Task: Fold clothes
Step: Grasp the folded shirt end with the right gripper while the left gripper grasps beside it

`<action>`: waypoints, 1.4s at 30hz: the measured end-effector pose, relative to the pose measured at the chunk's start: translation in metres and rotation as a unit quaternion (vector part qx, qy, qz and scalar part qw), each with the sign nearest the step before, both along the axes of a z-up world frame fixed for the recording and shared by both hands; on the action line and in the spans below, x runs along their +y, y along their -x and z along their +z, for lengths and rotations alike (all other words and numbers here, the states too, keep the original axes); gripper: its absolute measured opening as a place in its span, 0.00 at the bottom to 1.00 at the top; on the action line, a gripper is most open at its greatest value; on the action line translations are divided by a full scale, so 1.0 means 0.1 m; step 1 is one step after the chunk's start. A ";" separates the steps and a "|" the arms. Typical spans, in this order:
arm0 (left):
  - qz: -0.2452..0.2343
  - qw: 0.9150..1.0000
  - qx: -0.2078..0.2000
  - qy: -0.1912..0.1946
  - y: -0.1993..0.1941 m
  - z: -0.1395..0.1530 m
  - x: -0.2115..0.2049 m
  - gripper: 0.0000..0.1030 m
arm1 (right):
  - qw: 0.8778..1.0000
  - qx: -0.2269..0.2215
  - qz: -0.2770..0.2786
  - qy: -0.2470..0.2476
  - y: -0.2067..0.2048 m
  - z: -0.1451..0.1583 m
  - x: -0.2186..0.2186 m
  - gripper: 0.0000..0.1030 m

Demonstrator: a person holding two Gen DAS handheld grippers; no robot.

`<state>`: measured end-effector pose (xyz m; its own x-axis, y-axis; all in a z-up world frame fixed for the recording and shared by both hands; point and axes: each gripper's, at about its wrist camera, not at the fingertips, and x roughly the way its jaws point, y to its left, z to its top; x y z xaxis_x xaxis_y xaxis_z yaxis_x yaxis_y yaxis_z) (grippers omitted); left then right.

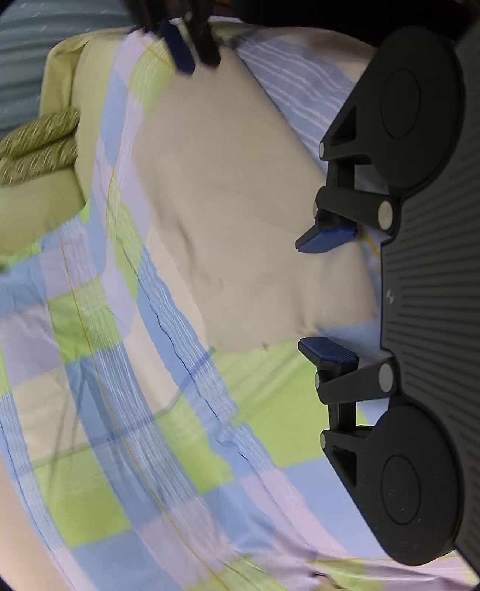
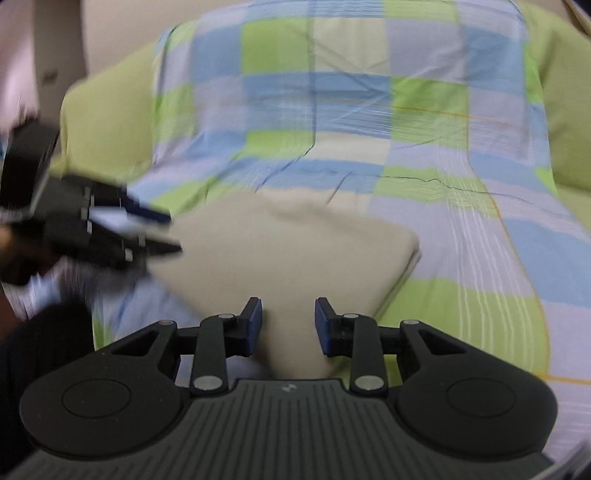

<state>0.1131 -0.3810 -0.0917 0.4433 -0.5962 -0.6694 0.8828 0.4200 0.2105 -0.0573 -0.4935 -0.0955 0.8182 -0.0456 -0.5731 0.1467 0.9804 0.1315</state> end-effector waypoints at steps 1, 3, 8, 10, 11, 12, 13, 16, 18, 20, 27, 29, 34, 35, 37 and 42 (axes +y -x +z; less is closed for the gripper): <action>0.003 1.000 0.004 0.001 -0.01 0.02 0.04 0.55 | 1.000 0.003 -0.008 -0.001 0.06 -0.01 -0.01 0.25; 0.003 1.000 0.004 -0.004 0.02 0.08 0.09 0.55 | 0.999 0.018 -0.034 0.006 0.15 0.04 -0.03 0.31; -0.023 0.999 -0.013 0.021 0.28 0.27 0.12 0.55 | 0.998 0.011 -0.051 0.044 0.34 0.26 0.09 0.31; -0.072 0.996 -0.035 0.025 0.54 0.29 0.05 0.55 | 0.997 0.016 -0.038 0.067 0.34 0.28 0.18 0.31; -0.094 0.994 -0.050 0.016 0.64 0.26 0.01 0.55 | 0.994 0.030 -0.013 0.100 0.31 0.26 0.26 0.31; -0.113 0.992 -0.063 0.004 0.72 0.23 -0.03 0.55 | 0.990 0.044 0.009 0.132 0.28 0.24 0.33 0.31; -0.132 0.988 -0.079 -0.013 0.80 0.18 -0.07 0.55 | 0.985 0.057 0.030 0.161 0.25 0.22 0.40 0.31; -0.179 0.972 -0.138 -0.060 0.95 0.04 -0.13 0.55 | 0.965 0.087 0.080 0.235 0.16 0.16 0.55 0.27; -0.204 0.960 -0.174 -0.078 0.98 0.01 -0.14 0.55 | 0.939 0.110 0.120 0.302 0.07 0.10 0.67 0.24; -0.211 0.953 -0.199 -0.089 0.97 0.01 -0.17 0.55 | 0.924 0.116 0.138 0.336 0.02 0.06 0.70 0.22; -0.241 0.929 -0.247 -0.133 0.91 -0.15 -0.28 0.48 | 0.900 0.121 0.179 0.378 -0.20 -0.08 0.86 0.12; -0.222 0.932 -0.251 -0.141 0.83 -0.15 -0.24 0.39 | 0.904 0.120 0.173 0.372 -0.17 -0.08 0.80 0.10; -0.176 0.945 -0.233 -0.148 0.61 -0.16 -0.02 0.30 | 0.908 0.137 0.152 0.365 -0.06 -0.10 0.68 0.10; -0.174 0.946 -0.231 -0.146 0.62 -0.14 0.00 0.30 | 0.908 0.144 0.149 0.363 -0.05 -0.13 0.66 0.10; -0.172 0.946 -0.232 -0.145 0.64 -0.10 0.02 0.33 | 0.908 0.155 0.145 0.361 -0.03 -0.16 0.64 0.09; -0.167 0.947 -0.244 -0.127 0.72 0.02 0.08 0.47 | 0.927 0.137 0.107 0.332 0.18 -0.01 0.58 0.15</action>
<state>0.0415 -0.3728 -0.0900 0.5518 -0.6053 -0.5737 0.7292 0.0163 0.6841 -0.0754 -0.4354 -0.0967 0.6770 -0.3169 -0.6642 -0.1217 0.8419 -0.5258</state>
